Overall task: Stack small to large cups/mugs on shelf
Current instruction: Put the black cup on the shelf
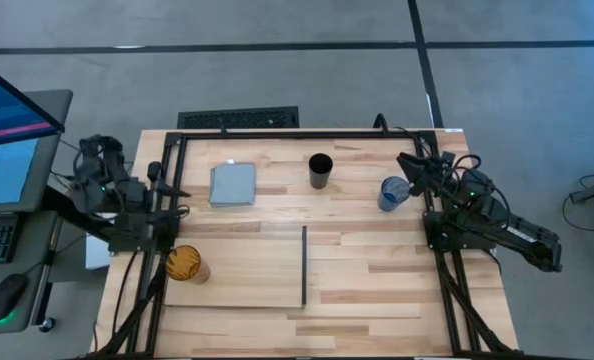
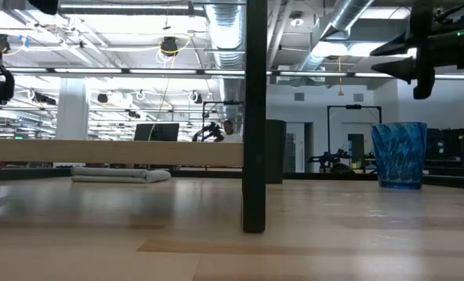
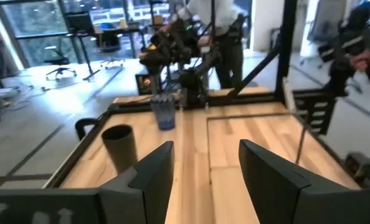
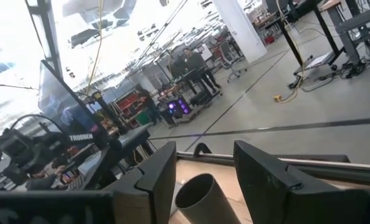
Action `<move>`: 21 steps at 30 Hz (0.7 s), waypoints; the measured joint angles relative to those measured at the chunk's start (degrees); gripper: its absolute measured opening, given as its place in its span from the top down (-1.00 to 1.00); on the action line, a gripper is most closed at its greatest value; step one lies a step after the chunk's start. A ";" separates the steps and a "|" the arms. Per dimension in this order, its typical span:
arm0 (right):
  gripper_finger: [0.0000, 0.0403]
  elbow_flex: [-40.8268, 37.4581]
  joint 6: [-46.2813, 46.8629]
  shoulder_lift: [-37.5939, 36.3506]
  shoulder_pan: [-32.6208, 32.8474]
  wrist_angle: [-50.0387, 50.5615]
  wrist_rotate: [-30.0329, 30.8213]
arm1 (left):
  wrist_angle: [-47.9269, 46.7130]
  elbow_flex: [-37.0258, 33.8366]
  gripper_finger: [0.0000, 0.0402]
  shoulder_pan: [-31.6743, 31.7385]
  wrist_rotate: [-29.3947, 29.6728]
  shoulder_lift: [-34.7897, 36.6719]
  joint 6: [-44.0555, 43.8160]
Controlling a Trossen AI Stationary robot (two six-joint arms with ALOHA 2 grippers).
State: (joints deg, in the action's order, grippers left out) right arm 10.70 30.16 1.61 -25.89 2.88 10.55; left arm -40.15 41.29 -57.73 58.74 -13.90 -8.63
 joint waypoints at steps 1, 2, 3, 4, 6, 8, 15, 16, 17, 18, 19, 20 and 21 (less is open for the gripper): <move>0.10 0.00 -0.01 0.00 0.00 -0.24 -0.02 | 0.72 -0.45 0.13 0.29 0.13 0.04 -0.40; 0.10 0.00 0.01 0.00 0.00 -0.38 0.00 | 1.58 -1.01 0.13 0.62 0.04 0.10 -0.80; 0.10 0.00 -0.01 0.00 0.00 -0.36 0.00 | 2.66 -1.87 0.13 1.00 -0.33 0.12 -1.02; 0.10 0.00 -0.01 0.00 0.00 -0.34 0.00 | 3.91 -2.84 0.13 1.46 -1.36 0.09 -1.07; 0.10 0.00 -0.02 0.05 0.00 -0.36 0.00 | 7.45 -4.87 0.13 2.80 -3.16 -0.01 -1.01; 0.10 0.00 -0.03 0.50 0.00 -0.46 -0.01 | 12.26 -7.42 0.13 4.76 -4.03 0.05 0.66; 0.10 0.00 -0.12 3.75 0.00 -2.71 0.00 | 27.16 -14.35 0.13 17.82 -13.92 -0.93 6.67; 0.10 0.00 -0.12 4.30 0.00 -2.73 0.00 | 27.53 -14.72 0.13 20.36 -16.19 -1.43 6.88; 0.10 0.00 -0.12 4.92 0.00 -2.91 -0.01 | 27.53 -14.96 0.13 23.09 -18.70 -1.99 6.90; 0.10 0.00 -0.12 5.58 0.00 -3.07 -0.03 | 27.57 -15.07 0.13 26.03 -21.15 -2.82 6.71; 0.10 0.00 -0.12 6.24 0.00 -3.34 -0.07 | 27.82 -15.10 0.13 28.86 -23.47 -3.78 6.45; 0.10 0.00 -0.12 7.00 0.00 -3.84 -0.10 | 28.21 -15.10 0.13 31.77 -26.07 -4.93 6.37; 0.10 0.00 -0.12 7.68 0.00 -4.28 -0.17 | 28.73 -15.14 0.13 34.68 -28.68 -6.03 6.50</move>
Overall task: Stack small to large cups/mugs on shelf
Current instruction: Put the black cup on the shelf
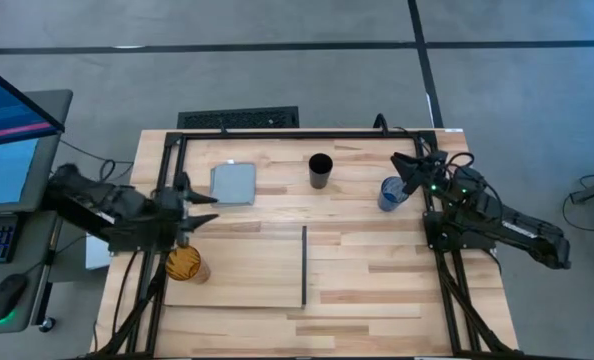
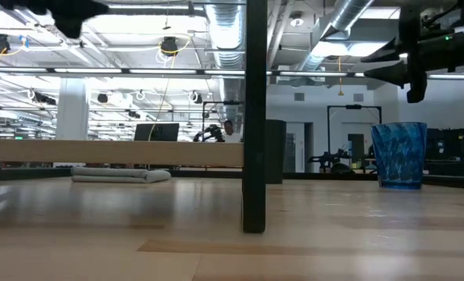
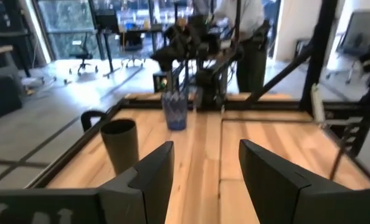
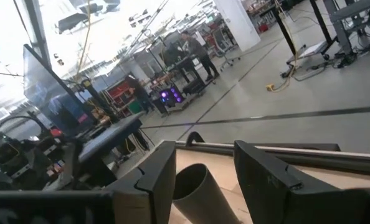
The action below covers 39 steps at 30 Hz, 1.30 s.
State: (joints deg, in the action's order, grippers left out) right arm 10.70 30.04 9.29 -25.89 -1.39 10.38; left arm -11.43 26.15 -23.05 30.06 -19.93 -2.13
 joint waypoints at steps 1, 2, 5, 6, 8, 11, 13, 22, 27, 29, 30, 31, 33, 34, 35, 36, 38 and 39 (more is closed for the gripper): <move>0.10 0.00 -0.01 0.72 0.00 -0.48 -0.01 | 1.02 -0.04 0.13 2.61 -2.66 -0.86 0.62; 0.10 0.00 -0.02 1.36 0.00 -1.00 -0.01 | 2.47 -0.04 0.13 5.18 -5.43 -1.58 1.36; 0.10 0.00 0.00 3.01 0.00 -2.83 -0.03 | 5.61 -0.04 0.13 12.17 -12.16 -2.58 2.93; 0.10 0.00 -0.02 3.57 0.01 -3.55 -0.04 | 5.93 -0.02 0.13 14.12 -13.56 -2.79 3.41; 0.10 0.00 -0.01 4.79 0.04 -5.90 -0.70 | 5.40 -0.02 0.13 17.97 -14.48 -2.80 4.54; 0.10 0.00 -0.04 6.64 0.04 -9.24 -1.60 | 3.30 -0.02 0.13 22.75 -14.42 -1.63 5.00; 0.10 0.00 -0.04 7.97 0.04 -11.26 -1.58 | 2.95 -0.02 0.13 25.42 -14.54 -0.88 5.17; 0.10 -0.02 -0.52 14.48 0.04 -15.78 -1.58 | 10.60 -4.12 0.13 35.14 -18.07 -0.26 7.28; 0.10 -0.02 -0.13 17.90 0.35 -19.61 -2.78 | 15.81 -9.00 0.13 39.01 -18.27 1.64 5.86; 0.10 -0.02 -0.39 19.87 1.07 -21.92 -4.24 | 15.77 -10.34 0.13 40.27 -17.93 3.37 5.53; 0.10 -0.04 -0.99 20.89 1.52 -23.48 -4.92 | 15.79 -10.86 0.13 40.93 -17.80 4.20 5.51; 0.10 -0.04 -1.93 21.78 1.98 -25.20 -5.80 | 15.92 -11.48 0.13 41.57 -17.73 5.23 5.43; 0.10 0.40 -4.41 24.04 3.24 -27.68 -7.56 | 15.92 -12.96 0.13 42.75 -17.59 7.74 4.54; 0.10 0.99 -5.83 25.21 3.96 -27.96 -8.13 | 15.92 -13.77 0.13 43.36 -17.61 9.05 4.27; 0.10 1.82 -7.09 26.49 4.69 -27.90 -8.42 | 15.82 -14.60 0.13 43.90 -17.66 10.47 3.79; 0.10 2.77 -8.22 27.82 5.42 -27.73 -8.47 | 15.71 -15.42 0.13 44.37 -17.80 11.88 3.27; 0.10 5.04 -10.38 30.78 6.65 -27.80 -8.51 | 15.61 -16.79 0.13 45.13 -17.85 14.82 2.38; 0.10 6.29 -11.42 32.29 7.14 -27.80 -8.53 | 15.50 -17.30 0.13 45.34 -17.97 16.16 2.10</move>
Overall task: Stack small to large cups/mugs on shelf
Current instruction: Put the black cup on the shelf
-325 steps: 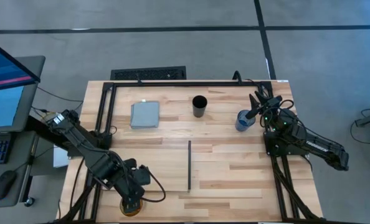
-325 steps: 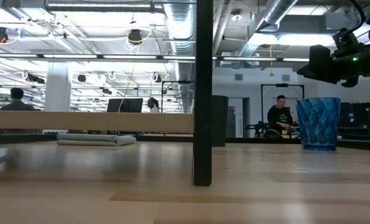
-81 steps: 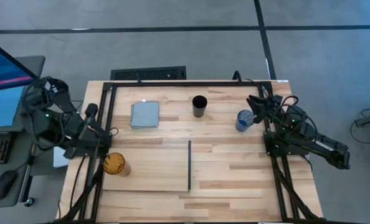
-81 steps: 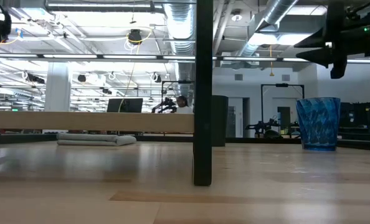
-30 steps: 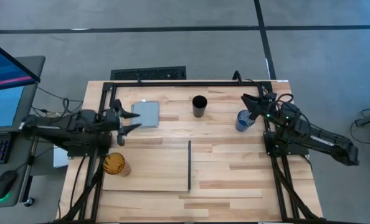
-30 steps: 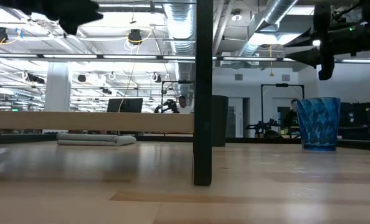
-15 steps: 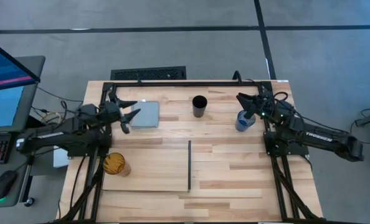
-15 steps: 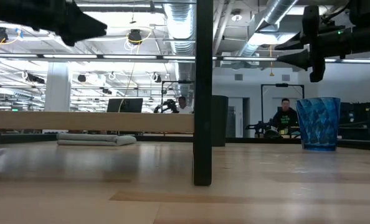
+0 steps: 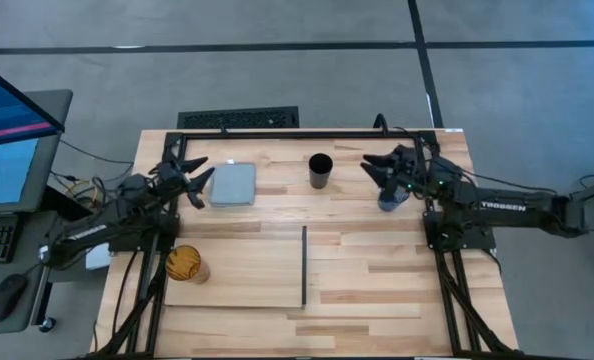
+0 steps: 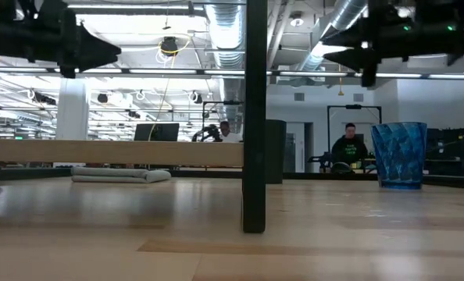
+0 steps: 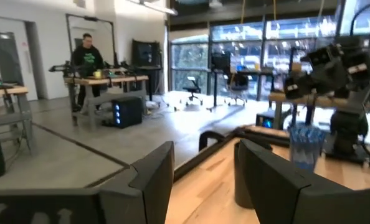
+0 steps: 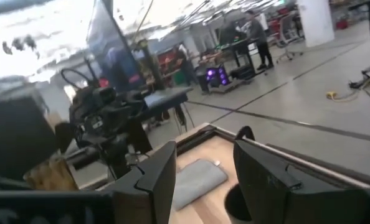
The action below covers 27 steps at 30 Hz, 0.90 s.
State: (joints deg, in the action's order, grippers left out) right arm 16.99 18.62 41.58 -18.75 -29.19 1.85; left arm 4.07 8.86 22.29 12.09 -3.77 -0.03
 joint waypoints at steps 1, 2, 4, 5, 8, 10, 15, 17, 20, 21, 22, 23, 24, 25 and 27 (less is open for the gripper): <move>0.10 1.35 -1.07 1.50 0.39 0.15 -0.12 | -0.32 -0.30 0.13 0.15 -0.46 1.18 -0.11; 0.10 2.93 -1.99 3.04 0.73 0.56 -0.28 | -0.85 -0.49 0.13 0.26 -0.76 2.27 -0.07; 0.10 6.55 -2.96 5.95 1.07 2.52 -0.37 | -2.73 -0.52 0.13 0.34 -0.87 3.78 0.51; 0.10 8.63 -3.15 7.41 1.12 4.59 -0.37 | -3.04 -0.52 0.13 0.34 -0.76 3.70 0.57; 0.10 15.42 -2.37 11.65 0.87 14.57 -0.35 | -3.40 -0.50 0.13 0.32 0.18 3.36 0.34; 0.10 20.53 -0.81 14.69 0.41 23.20 -0.39 | -3.50 -0.50 0.13 0.32 0.67 3.43 0.80; 0.10 32.24 2.70 22.22 -1.51 41.20 -0.40 | -3.14 -0.43 0.13 0.32 1.33 3.51 -0.05; 0.10 35.87 2.81 24.79 -2.30 45.69 -0.42 | -3.34 -0.43 0.13 0.32 1.32 3.51 -0.09; 0.10 39.98 2.83 28.02 -3.11 48.22 -0.40 | -3.34 -0.43 0.13 0.32 1.71 3.51 -0.04; 0.10 40.86 2.81 28.86 -3.39 48.55 -0.39 | -3.34 -0.43 0.13 0.32 1.88 3.51 0.00; 0.10 41.77 2.83 29.74 -3.64 48.42 -0.40 | -3.34 -0.43 0.13 0.32 2.06 3.51 0.01; 0.10 42.49 2.85 30.53 -3.81 48.28 -0.40 | -3.34 -0.43 0.13 0.32 2.13 3.51 0.02; 0.10 43.06 2.85 31.08 -3.86 48.48 -0.40 | -3.34 -0.43 0.13 0.32 2.14 3.51 0.02; 0.10 43.63 2.85 31.63 -3.88 48.42 -0.38 | -3.34 -0.43 0.13 0.32 2.18 3.51 -0.03; 0.10 44.43 2.85 32.33 -3.68 48.21 -0.37 | -3.34 -0.41 0.13 0.32 2.18 3.51 -0.07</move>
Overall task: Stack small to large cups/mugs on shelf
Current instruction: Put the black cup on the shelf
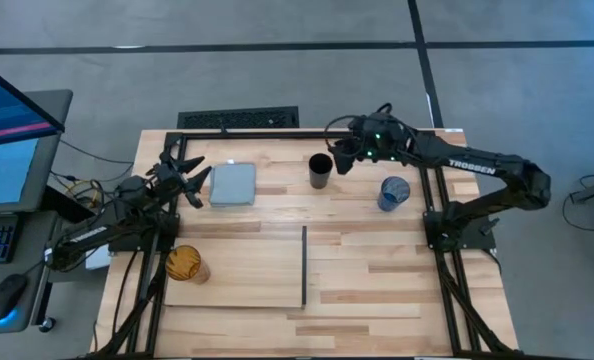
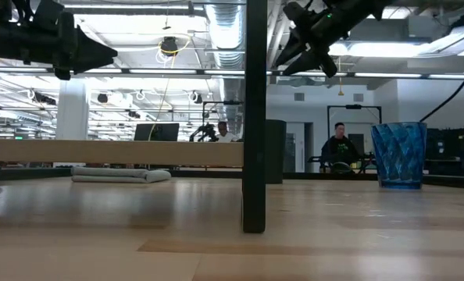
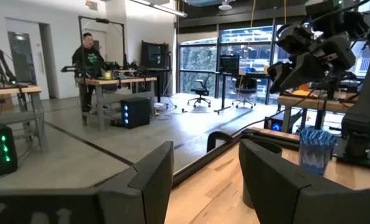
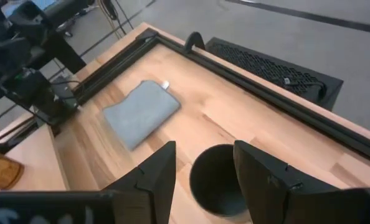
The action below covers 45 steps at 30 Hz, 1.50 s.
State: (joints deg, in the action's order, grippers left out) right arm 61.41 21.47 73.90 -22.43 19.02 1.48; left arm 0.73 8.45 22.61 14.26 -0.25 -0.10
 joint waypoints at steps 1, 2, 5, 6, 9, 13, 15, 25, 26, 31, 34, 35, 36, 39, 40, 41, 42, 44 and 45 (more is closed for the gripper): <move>0.10 0.17 -0.04 0.30 0.29 0.02 0.04 | 0.00 0.00 0.13 0.00 0.00 0.00 -0.02; 0.10 0.19 -0.48 0.50 0.52 0.02 0.04 | 0.00 0.00 0.13 0.00 0.00 0.00 -0.19; 0.10 0.17 -2.13 0.49 0.70 0.51 -0.06 | 0.00 0.00 0.13 0.00 0.04 0.00 -1.44; 0.10 0.17 -2.18 0.47 0.69 0.65 -0.07 | 0.00 0.00 0.13 0.00 0.04 0.00 -2.00; 0.10 0.17 -2.15 0.48 0.65 0.75 0.09 | 0.00 0.00 0.13 0.00 0.04 0.00 -3.16; 0.10 0.17 3.53 0.46 0.30 0.82 2.88 | 0.00 0.00 0.13 0.00 0.08 0.00 -3.52; 0.10 0.17 7.20 0.46 -0.23 1.45 5.21 | -0.02 0.00 0.13 0.00 0.33 0.00 -1.95; 0.10 0.13 14.45 0.46 -3.20 10.71 6.14 | -0.02 0.00 0.13 0.00 3.10 0.00 -3.86; 0.10 0.13 14.26 0.46 -3.10 10.74 6.12 | -0.02 0.00 0.13 0.00 3.10 0.00 -3.90; 0.10 0.13 14.08 0.89 -3.05 10.29 5.86 | -0.02 0.02 0.13 0.00 3.10 0.00 -4.04; 0.10 0.08 14.06 3.49 -2.41 10.59 4.65 | -0.02 0.02 0.13 -0.01 3.10 0.00 -4.22; 0.10 0.04 13.89 4.54 -2.37 10.71 4.18 | -0.02 0.02 0.13 0.00 3.10 0.00 -4.22; 0.10 0.11 13.13 5.77 -2.03 9.98 3.59 | -0.01 0.02 0.13 0.00 3.10 0.00 -4.22; 0.10 0.03 11.67 9.76 -1.13 9.07 3.01 | 0.00 0.02 0.13 -0.02 3.10 0.00 -4.72; 0.10 0.00 11.63 10.82 -1.05 8.18 3.01 | 0.00 0.02 0.13 -0.02 3.10 0.00 -5.22; 0.10 0.06 11.61 11.72 -1.05 6.73 2.97 | 0.00 0.02 0.13 -0.02 3.08 0.00 -5.68; 0.10 0.12 11.53 12.37 -1.07 6.04 2.99 | 0.00 0.02 0.13 -0.02 3.05 0.00 -6.13; 0.10 0.14 11.52 13.53 -1.11 5.46 3.06 | 0.00 0.02 0.13 -0.02 2.90 0.00 -7.07; 0.10 0.29 11.49 14.22 -1.12 5.33 3.06 | 0.00 0.02 0.13 -0.02 2.82 -0.02 -7.34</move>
State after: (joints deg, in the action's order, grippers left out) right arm 61.70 32.96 88.13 -23.55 24.35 4.54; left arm 0.73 8.47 22.59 17.08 -0.27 -7.43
